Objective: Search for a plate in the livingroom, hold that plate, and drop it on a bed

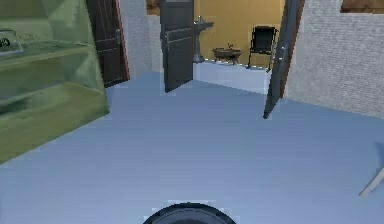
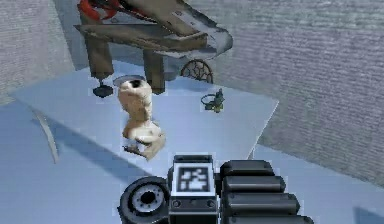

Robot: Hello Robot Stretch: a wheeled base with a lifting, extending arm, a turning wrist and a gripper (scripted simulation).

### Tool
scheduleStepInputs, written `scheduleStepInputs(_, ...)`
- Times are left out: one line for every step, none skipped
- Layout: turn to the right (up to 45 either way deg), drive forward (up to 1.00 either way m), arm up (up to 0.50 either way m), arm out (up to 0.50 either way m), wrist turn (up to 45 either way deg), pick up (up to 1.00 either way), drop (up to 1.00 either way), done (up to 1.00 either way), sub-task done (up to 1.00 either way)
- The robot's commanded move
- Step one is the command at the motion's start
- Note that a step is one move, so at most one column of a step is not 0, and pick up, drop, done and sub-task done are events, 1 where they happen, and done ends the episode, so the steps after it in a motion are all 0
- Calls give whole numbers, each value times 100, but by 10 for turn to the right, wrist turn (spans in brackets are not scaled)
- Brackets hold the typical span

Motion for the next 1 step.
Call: scheduleStepInputs(90, 0, 0, 0, 0, 0, 0, 0, 0)
